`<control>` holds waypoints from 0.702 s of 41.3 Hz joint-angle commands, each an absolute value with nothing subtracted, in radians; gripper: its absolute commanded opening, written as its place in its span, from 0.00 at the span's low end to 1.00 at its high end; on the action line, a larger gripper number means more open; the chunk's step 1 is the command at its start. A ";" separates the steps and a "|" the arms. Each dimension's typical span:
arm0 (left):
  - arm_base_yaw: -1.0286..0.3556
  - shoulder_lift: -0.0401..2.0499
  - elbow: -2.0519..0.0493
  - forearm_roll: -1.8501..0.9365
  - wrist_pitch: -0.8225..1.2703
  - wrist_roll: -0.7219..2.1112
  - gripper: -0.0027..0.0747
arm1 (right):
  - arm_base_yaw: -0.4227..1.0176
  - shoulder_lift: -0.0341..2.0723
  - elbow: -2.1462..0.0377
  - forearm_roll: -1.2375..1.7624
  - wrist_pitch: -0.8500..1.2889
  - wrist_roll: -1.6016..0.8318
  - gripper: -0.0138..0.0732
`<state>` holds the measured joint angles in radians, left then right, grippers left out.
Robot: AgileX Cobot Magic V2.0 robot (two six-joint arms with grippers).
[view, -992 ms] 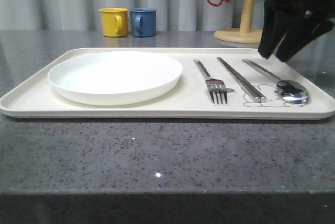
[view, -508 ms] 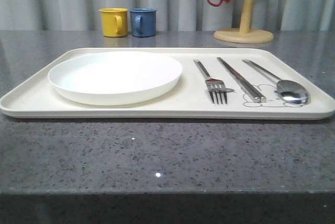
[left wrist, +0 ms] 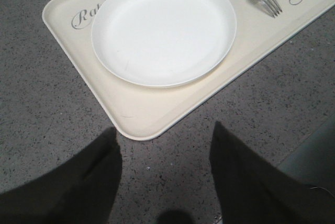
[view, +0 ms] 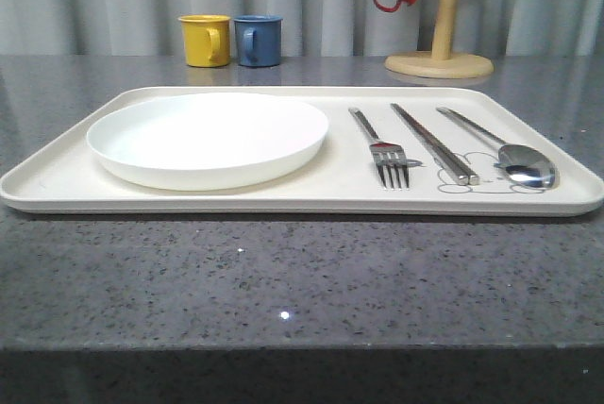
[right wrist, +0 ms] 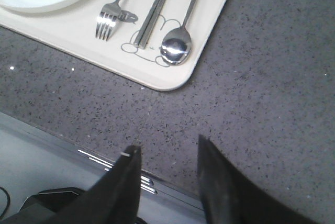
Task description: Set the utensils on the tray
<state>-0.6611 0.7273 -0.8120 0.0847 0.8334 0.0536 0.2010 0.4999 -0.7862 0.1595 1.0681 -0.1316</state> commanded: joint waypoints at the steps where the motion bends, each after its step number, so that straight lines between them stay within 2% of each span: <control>1: -0.667 0.724 -0.837 0.085 0.758 0.044 0.51 | 0.198 0.465 -0.796 0.159 0.995 -0.145 0.50; 5: -0.667 0.724 -0.837 0.085 0.758 0.044 0.51 | 0.198 0.446 -0.794 0.159 0.985 -0.145 0.44; 8: -0.667 0.724 -0.837 0.085 0.758 0.044 0.45 | 0.198 0.445 -0.794 0.160 0.985 -0.145 0.33; 16: -0.667 0.724 -0.837 0.085 0.758 0.044 0.14 | 0.198 0.445 -0.794 0.161 0.979 -0.145 0.07; 20: -0.667 0.724 -0.837 0.085 0.758 0.044 0.01 | 0.198 0.445 -0.791 0.161 0.988 -0.145 0.08; 29: -0.667 0.724 -0.837 0.085 0.758 0.044 0.01 | 0.198 0.445 -0.791 0.161 0.990 -0.145 0.08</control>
